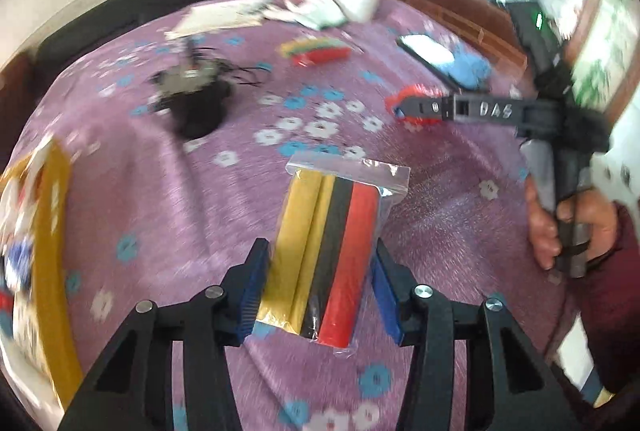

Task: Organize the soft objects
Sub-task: 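Carry the sponge-strip pack and red bag over the yellow box with both tools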

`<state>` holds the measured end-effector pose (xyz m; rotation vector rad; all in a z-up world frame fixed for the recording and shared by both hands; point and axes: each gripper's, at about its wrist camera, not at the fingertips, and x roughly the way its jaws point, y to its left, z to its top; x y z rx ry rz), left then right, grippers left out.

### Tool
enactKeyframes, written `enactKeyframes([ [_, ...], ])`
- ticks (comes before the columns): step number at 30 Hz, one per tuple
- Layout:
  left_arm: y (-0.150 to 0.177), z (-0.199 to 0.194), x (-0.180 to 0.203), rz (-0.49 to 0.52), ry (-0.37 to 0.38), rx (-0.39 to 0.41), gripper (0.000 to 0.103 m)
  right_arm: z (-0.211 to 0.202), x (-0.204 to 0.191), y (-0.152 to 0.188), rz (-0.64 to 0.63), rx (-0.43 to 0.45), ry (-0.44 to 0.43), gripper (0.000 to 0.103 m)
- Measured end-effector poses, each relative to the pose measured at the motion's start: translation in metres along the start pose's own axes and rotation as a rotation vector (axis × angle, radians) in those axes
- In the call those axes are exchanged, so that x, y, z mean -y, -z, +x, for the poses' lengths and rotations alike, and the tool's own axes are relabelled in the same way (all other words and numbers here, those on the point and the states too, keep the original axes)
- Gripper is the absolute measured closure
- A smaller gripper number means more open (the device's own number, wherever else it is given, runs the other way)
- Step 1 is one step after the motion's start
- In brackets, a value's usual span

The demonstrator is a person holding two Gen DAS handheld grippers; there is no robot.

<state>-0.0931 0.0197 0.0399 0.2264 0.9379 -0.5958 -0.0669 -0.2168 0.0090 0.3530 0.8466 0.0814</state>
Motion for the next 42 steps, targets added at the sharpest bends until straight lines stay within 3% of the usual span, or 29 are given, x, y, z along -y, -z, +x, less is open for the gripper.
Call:
enactKeyframes([
  [9,0.043,-0.054,-0.062,-0.253,-0.059,0.088,0.054,-0.005,-0.005,0.003,-0.021,0.025,0.080,0.049],
  [15,0.081,-0.097,-0.110,-0.363,-0.092,0.161,0.054,-0.020,-0.010,0.004,-0.039,0.032,0.119,0.050],
  [20,0.111,-0.123,-0.157,-0.472,-0.153,0.193,0.054,-0.045,-0.035,0.003,-0.059,0.047,0.072,0.050],
  [28,0.144,-0.158,-0.212,-0.610,-0.254,0.237,0.054,-0.040,-0.131,0.010,-0.229,0.001,-0.055,0.050],
  [32,0.153,-0.153,-0.228,-0.655,-0.251,0.223,0.054,-0.026,-0.184,0.020,-0.301,-0.057,-0.150,0.050],
  [39,0.147,-0.125,-0.251,-0.695,-0.269,0.141,0.054,-0.004,-0.289,0.048,-0.474,-0.160,-0.296,0.049],
  [42,0.143,-0.119,-0.254,-0.675,-0.336,0.108,0.052,0.007,-0.325,0.062,-0.543,-0.198,-0.325,0.049],
])
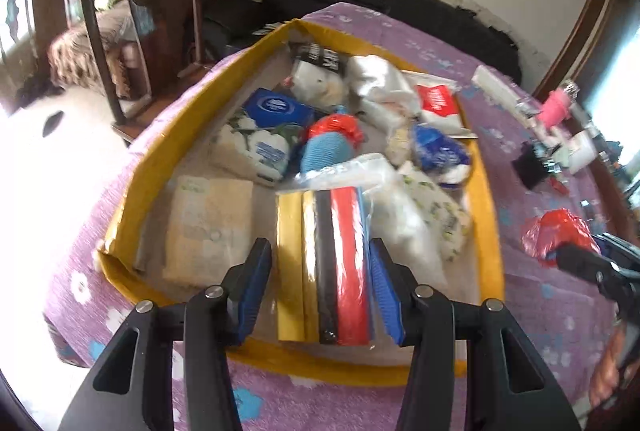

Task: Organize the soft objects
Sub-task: 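Carry the sponge-strip pack and red bag over the yellow box with both tools, then open both tools to drop the sponge-strip pack and red bag into the box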

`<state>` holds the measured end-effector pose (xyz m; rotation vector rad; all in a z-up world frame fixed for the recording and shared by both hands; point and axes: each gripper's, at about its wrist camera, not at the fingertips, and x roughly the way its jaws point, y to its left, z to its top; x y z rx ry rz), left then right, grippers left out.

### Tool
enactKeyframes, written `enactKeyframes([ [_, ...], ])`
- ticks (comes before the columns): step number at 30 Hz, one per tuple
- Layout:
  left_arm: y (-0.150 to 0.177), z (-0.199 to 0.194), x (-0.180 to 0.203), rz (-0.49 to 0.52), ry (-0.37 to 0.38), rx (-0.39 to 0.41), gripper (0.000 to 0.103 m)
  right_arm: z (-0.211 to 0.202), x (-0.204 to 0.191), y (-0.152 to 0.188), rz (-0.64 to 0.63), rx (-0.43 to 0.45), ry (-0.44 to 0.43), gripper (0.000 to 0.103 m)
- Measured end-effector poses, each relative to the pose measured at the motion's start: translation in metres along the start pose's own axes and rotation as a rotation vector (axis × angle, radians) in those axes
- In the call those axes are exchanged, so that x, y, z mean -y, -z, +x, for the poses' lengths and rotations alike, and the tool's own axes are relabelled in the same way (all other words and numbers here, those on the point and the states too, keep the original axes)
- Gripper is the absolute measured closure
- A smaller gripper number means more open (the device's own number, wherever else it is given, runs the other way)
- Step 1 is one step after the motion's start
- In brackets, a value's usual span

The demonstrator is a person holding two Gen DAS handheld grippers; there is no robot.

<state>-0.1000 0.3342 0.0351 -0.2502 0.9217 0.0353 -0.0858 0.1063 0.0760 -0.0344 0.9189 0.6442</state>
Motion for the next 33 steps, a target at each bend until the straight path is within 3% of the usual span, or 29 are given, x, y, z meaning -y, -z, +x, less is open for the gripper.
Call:
enactKeyframes([
  [4,-0.001,0.011,0.006,0.047,-0.075,-0.020,0.038,0.030,-0.039,-0.010,-0.095,-0.060,-0.014,0.049],
  [7,-0.003,-0.001,-0.006,-0.019,0.012,0.017,0.034,0.049,-0.062,-0.015,-0.159,-0.110,-0.016,0.049],
  [10,-0.005,-0.017,-0.020,-0.088,0.053,0.070,0.026,0.061,-0.080,-0.017,-0.212,-0.152,-0.020,0.049],
  [13,-0.005,-0.028,-0.027,-0.116,0.033,0.115,0.023,0.076,-0.092,-0.017,-0.251,-0.215,-0.024,0.049],
  [15,-0.005,-0.035,-0.029,-0.118,-0.021,0.144,0.021,0.087,-0.093,-0.016,-0.254,-0.253,-0.027,0.049],
  [21,-0.008,-0.038,-0.020,-0.062,-0.162,0.190,0.016,0.099,-0.086,-0.019,-0.249,-0.259,0.030,0.049],
  [28,-0.004,-0.036,-0.015,-0.034,-0.201,0.182,0.016,0.099,-0.091,-0.016,-0.284,-0.220,0.077,0.047],
  [33,0.000,-0.041,-0.014,-0.026,-0.218,0.174,0.016,0.085,-0.094,-0.012,-0.272,-0.169,0.047,0.025],
])
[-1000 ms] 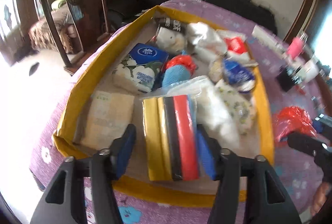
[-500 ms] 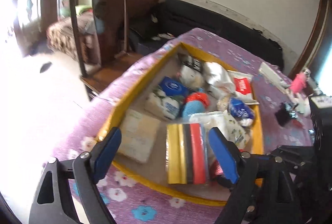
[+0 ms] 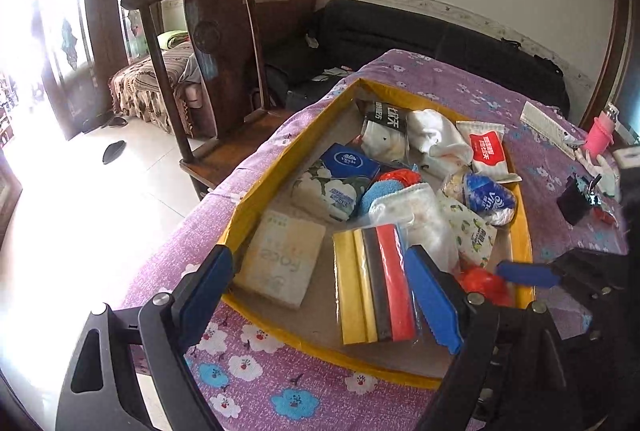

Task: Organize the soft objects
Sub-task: 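Open both tools to drop the sponge-strip pack and red bag into the box, then move both open tools back over the table toward the remaining items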

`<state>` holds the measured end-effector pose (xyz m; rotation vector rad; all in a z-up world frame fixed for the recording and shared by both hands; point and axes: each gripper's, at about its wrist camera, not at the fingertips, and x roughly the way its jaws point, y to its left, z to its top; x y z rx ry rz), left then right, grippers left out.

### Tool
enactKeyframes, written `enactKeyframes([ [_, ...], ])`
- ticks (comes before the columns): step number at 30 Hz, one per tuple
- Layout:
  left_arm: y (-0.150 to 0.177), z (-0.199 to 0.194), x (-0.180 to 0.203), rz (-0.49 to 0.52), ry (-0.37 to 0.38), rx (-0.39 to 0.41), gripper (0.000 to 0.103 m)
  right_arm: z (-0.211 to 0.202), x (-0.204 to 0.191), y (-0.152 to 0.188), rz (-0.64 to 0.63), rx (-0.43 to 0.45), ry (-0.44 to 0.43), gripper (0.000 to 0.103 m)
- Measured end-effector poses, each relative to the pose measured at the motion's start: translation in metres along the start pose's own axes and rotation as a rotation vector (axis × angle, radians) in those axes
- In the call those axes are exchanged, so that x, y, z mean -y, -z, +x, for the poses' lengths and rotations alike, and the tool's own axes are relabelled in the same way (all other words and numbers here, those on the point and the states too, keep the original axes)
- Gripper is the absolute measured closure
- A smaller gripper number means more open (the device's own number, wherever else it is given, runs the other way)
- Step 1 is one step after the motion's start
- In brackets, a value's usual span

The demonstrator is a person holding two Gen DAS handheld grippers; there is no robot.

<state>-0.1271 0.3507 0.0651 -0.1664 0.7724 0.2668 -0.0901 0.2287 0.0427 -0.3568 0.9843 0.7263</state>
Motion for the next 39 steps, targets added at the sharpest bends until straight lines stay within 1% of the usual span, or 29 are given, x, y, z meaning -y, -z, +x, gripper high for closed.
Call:
enactKeyframes([
  [6,0.003,-0.008,0.004,0.011,-0.013,-0.004,0.016,-0.025,0.008,0.008,0.025,0.060,-0.016,0.019],
  [12,0.005,-0.021,0.016,0.041,-0.017,0.002,0.015,-0.043,0.026,0.028,0.082,0.101,-0.028,0.019],
  [15,0.006,-0.028,0.026,0.056,0.019,0.004,0.014,-0.055,0.043,0.043,0.134,0.131,-0.028,0.019],
  [17,0.009,-0.033,0.034,0.066,0.068,0.003,0.013,-0.064,0.055,0.055,0.173,0.146,-0.024,0.019],
  [19,0.012,-0.036,0.046,0.084,0.099,0.009,0.011,-0.074,0.071,0.070,0.220,0.164,-0.013,0.019],
  [23,0.017,-0.040,0.077,0.146,0.163,0.008,0.011,-0.090,0.111,0.106,0.319,0.182,0.032,0.018],
  [26,0.024,-0.040,0.103,0.201,0.247,-0.016,0.011,-0.100,0.146,0.137,0.411,0.177,0.079,0.018],
  [29,0.033,-0.038,0.127,0.249,0.305,-0.041,0.011,-0.114,0.184,0.166,0.503,0.177,0.134,0.018],
  [32,0.042,-0.036,0.149,0.305,0.327,-0.060,0.011,-0.131,0.226,0.189,0.607,0.198,0.191,0.018],
  [35,0.048,-0.035,0.162,0.333,0.347,-0.073,0.011,-0.143,0.273,0.205,0.722,0.207,0.239,0.017],
  [37,0.051,-0.034,0.169,0.347,0.356,-0.080,0.011,-0.144,0.307,0.208,0.781,0.180,0.297,0.017],
  [39,0.052,-0.033,0.173,0.357,0.353,-0.088,0.011,-0.142,0.334,0.204,0.807,0.161,0.340,0.017],
])
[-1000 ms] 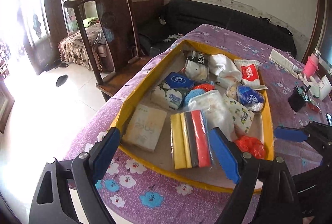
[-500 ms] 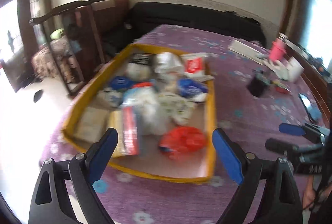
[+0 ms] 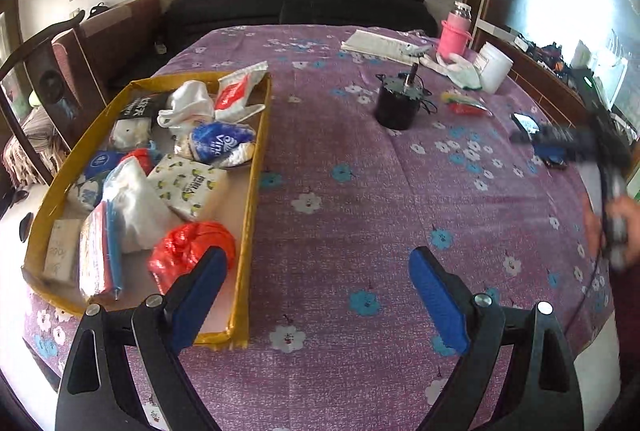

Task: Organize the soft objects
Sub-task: 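Move both open tools back over the table toward the remaining items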

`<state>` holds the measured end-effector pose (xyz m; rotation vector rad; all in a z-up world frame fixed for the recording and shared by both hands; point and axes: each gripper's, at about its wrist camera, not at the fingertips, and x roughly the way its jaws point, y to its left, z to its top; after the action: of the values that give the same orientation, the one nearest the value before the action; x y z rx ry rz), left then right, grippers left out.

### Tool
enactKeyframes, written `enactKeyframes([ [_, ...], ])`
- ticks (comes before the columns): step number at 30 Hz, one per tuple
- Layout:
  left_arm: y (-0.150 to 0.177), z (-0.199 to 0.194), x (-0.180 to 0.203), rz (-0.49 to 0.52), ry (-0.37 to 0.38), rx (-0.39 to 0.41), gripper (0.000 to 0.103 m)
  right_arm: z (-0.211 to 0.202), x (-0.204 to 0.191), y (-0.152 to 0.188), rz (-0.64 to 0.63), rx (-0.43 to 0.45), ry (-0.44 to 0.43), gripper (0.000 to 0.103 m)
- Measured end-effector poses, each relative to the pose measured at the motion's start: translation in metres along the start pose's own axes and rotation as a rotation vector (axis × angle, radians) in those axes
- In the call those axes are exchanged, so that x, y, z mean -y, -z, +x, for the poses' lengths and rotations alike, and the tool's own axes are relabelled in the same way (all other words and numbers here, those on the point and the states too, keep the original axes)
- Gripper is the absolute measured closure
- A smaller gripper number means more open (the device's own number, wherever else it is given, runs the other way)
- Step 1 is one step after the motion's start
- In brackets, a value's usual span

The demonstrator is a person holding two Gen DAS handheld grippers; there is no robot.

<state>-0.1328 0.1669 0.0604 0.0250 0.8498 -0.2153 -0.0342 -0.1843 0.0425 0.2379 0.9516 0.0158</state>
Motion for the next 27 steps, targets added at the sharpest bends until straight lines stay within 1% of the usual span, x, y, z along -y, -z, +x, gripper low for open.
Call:
enactKeyframes([
  [2,0.000,0.002,0.000,0.000,-0.003,-0.007,0.011,0.013,0.011,-0.026,0.033,-0.004,0.032,0.017],
  [4,-0.001,0.004,0.000,-0.003,-0.006,-0.013,0.011,0.026,0.018,-0.047,0.062,-0.012,0.041,0.017],
  [7,-0.001,0.007,-0.001,-0.002,-0.019,-0.019,0.011,0.047,0.016,-0.077,0.073,-0.028,0.068,0.017],
  [9,-0.001,0.011,-0.002,-0.002,-0.025,-0.027,0.011,0.059,0.012,-0.095,0.075,-0.022,0.091,0.017],
  [12,-0.002,0.015,-0.003,0.001,-0.028,-0.042,0.011,0.082,0.002,-0.118,0.062,-0.025,0.146,0.018],
  [15,-0.002,0.017,-0.002,0.013,-0.031,-0.050,0.011,0.108,0.001,-0.130,0.081,-0.062,0.189,0.018],
  [17,-0.002,0.017,-0.001,0.024,-0.028,-0.054,0.011,0.119,0.000,-0.132,0.083,-0.081,0.202,0.018],
  [19,-0.001,0.018,0.000,0.033,-0.026,-0.057,0.011,0.126,-0.004,-0.130,0.059,-0.104,0.191,0.023],
  [21,-0.001,0.020,0.001,0.036,-0.023,-0.059,0.011,0.126,-0.013,-0.124,-0.006,-0.125,0.223,0.029],
  [22,-0.001,0.021,0.001,0.033,-0.019,-0.061,0.011,0.124,-0.018,-0.121,-0.037,-0.128,0.215,0.031],
  [23,-0.001,0.022,0.002,0.030,-0.019,-0.060,0.011,0.120,-0.021,-0.117,-0.055,-0.140,0.194,0.036],
  [25,-0.001,0.023,0.003,0.030,-0.022,-0.058,0.009,0.114,-0.027,-0.106,-0.090,-0.160,0.172,0.038],
  [27,-0.003,0.022,0.004,0.029,-0.019,-0.053,0.009,0.103,-0.036,-0.087,-0.144,-0.167,0.153,0.038],
])
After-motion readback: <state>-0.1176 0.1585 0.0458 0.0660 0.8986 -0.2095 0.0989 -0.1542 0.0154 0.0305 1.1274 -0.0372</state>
